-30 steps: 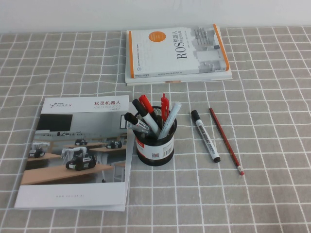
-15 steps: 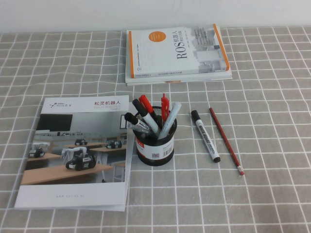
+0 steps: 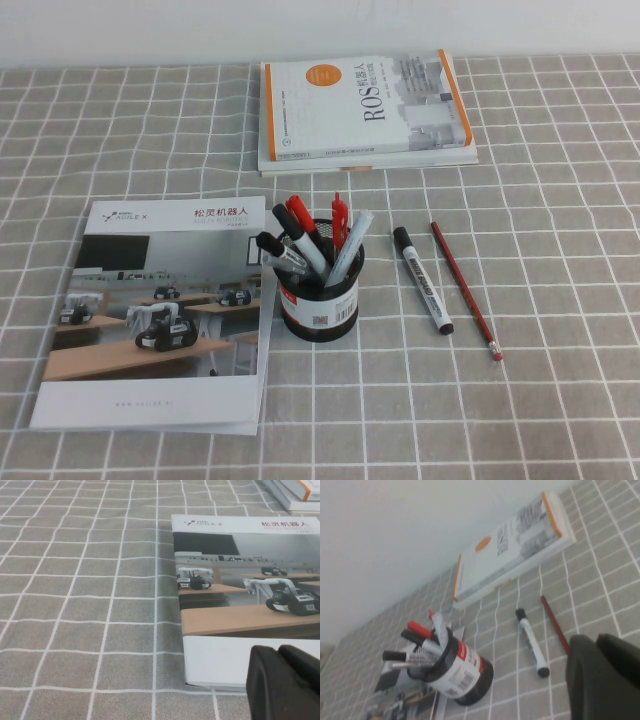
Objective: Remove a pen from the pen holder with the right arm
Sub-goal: 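Take a marker out of the pen holder and lay it on the table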
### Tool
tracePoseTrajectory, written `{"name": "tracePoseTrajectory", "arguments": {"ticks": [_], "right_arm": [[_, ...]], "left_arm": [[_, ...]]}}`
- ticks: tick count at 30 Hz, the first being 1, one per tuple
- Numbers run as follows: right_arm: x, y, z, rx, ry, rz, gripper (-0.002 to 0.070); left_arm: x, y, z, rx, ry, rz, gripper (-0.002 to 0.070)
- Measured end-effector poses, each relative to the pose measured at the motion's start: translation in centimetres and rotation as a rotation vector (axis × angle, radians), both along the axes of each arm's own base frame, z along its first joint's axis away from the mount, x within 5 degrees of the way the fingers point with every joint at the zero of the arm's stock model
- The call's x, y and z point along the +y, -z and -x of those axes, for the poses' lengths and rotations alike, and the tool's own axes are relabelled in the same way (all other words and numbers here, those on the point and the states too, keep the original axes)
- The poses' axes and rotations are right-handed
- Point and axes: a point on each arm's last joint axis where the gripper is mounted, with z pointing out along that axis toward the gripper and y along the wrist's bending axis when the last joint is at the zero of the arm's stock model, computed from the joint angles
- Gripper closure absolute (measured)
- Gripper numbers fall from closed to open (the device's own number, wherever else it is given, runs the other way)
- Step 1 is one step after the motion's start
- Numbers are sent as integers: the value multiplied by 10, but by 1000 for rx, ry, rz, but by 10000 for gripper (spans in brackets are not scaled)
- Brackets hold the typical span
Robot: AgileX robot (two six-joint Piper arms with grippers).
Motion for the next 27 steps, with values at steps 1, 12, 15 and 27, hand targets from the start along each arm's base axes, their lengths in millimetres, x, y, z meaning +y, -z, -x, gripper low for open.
{"name": "tracePoseTrajectory", "arguments": {"ticks": [1, 12, 15, 27], "right_arm": [[2, -6, -3, 32, -21, 15, 688], [20, -52, -63, 446, -260, 360, 688], [23, -58, -83, 518, -316, 431, 688], [85, -69, -152, 590, -569, 620, 688]], "left_arm": [[0, 0, 0, 0, 0, 0, 678], [0, 0, 0, 0, 0, 0, 678], [0, 0, 0, 0, 0, 0, 678], [0, 0, 0, 0, 0, 0, 678]]}}
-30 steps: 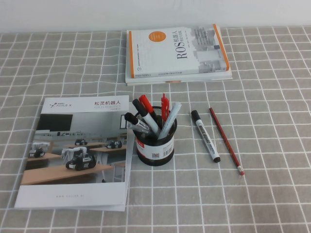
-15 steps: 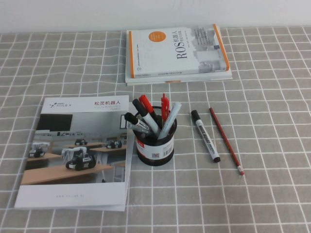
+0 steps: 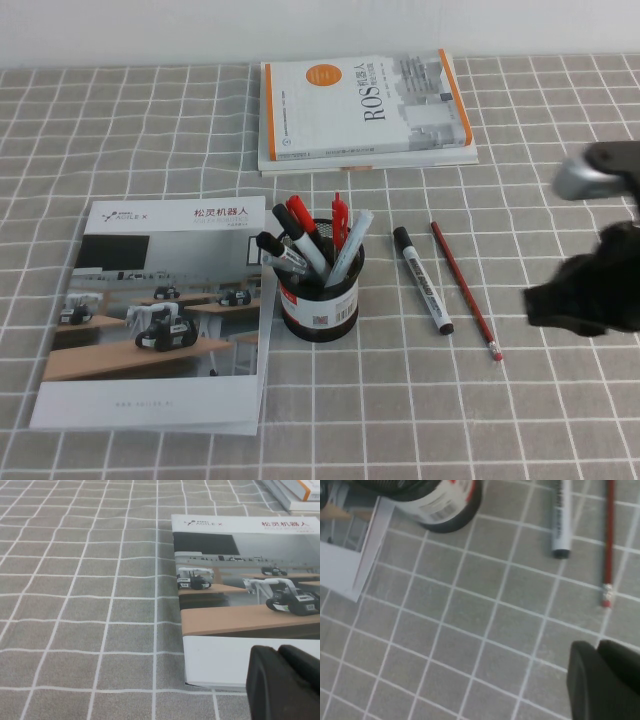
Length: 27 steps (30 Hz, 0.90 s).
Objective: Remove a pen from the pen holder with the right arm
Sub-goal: 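Take a marker out of the pen holder and lay it on the table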
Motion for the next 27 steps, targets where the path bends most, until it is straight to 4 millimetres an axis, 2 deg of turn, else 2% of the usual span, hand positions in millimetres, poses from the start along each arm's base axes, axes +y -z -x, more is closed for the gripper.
{"name": "tracePoseTrajectory", "arguments": {"ticks": [6, 16, 22, 27], "right_arm": [[44, 2, -28, 43, -118, 71, 688], [115, 2, -55, 41, -229, 100, 688], [129, 2, -74, 89, -206, 138, 678], [136, -1, -87, 69, -169, 142, 597]], "left_arm": [[0, 0, 0, 0, 0, 0, 678], [0, 0, 0, 0, 0, 0, 678], [0, 0, 0, 0, 0, 0, 678], [0, 0, 0, 0, 0, 0, 678]]}}
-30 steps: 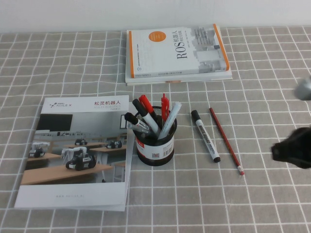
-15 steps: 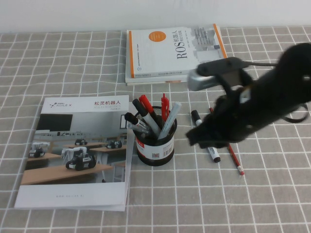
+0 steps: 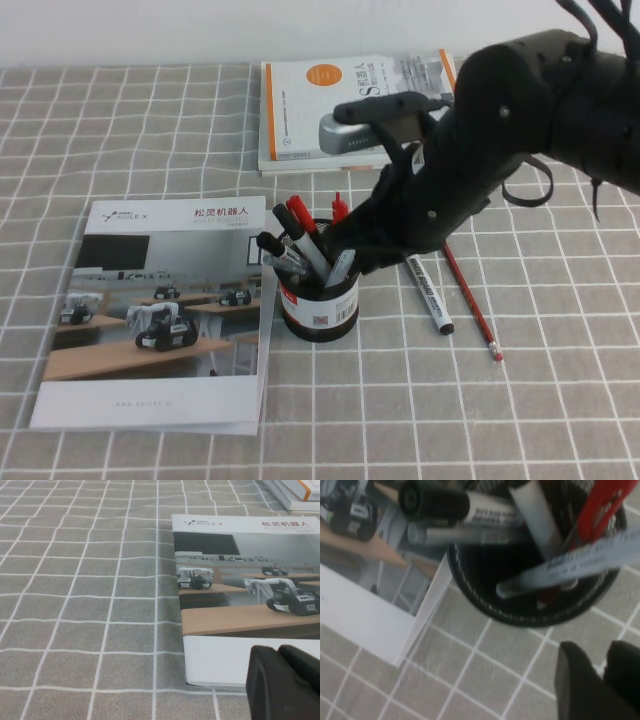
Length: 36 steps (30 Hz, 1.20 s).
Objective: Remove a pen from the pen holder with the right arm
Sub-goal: 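Take a marker out of the pen holder and lay it on the table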
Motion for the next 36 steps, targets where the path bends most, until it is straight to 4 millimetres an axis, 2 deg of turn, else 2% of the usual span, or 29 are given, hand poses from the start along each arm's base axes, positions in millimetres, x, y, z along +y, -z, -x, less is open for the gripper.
{"name": "tracePoseTrajectory", "arguments": {"ticks": [4, 7, 9, 15, 19, 27, 36], "right_arm": [[4, -2, -11, 0, 38, -19, 478], [0, 0, -23, 16, 105, -38, 396], [-6, 2, -30, 25, 144, -43, 367], [-14, 3, -42, 32, 207, -105, 348], [-12, 5, -47, 41, 230, -160, 348], [-5, 28, -56, 95, 250, -176, 348], [-3, 30, -59, 82, 247, -198, 354]], "left_arm": [[0, 0, 0, 0, 0, 0, 678], [0, 0, 0, 0, 0, 0, 678], [0, 0, 0, 0, 0, 0, 678], [0, 0, 0, 0, 0, 0, 678], [0, 0, 0, 0, 0, 0, 678], [0, 0, 0, 0, 0, 0, 678], [0, 0, 0, 0, 0, 0, 678]]}}
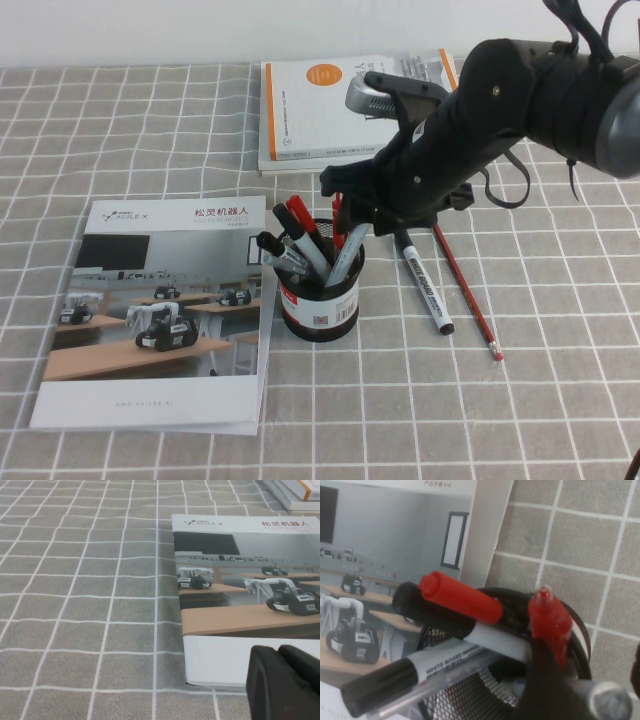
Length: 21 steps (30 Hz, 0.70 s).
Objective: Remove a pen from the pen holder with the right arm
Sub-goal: 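Take a marker out of the pen holder and lay it on the table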
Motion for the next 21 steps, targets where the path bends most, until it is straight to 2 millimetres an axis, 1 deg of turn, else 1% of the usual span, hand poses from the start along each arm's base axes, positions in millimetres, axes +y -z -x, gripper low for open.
{"name": "tracePoseTrajectory", "arguments": {"ticks": [9, 21], "right_arm": [[0, 0, 1, 9, -3, -1, 458], [0, 1, 3, 26, -29, 11, 483]], "left_arm": [[0, 0, 0, 0, 0, 0, 678], [0, 0, 0, 0, 0, 0, 678]]}}
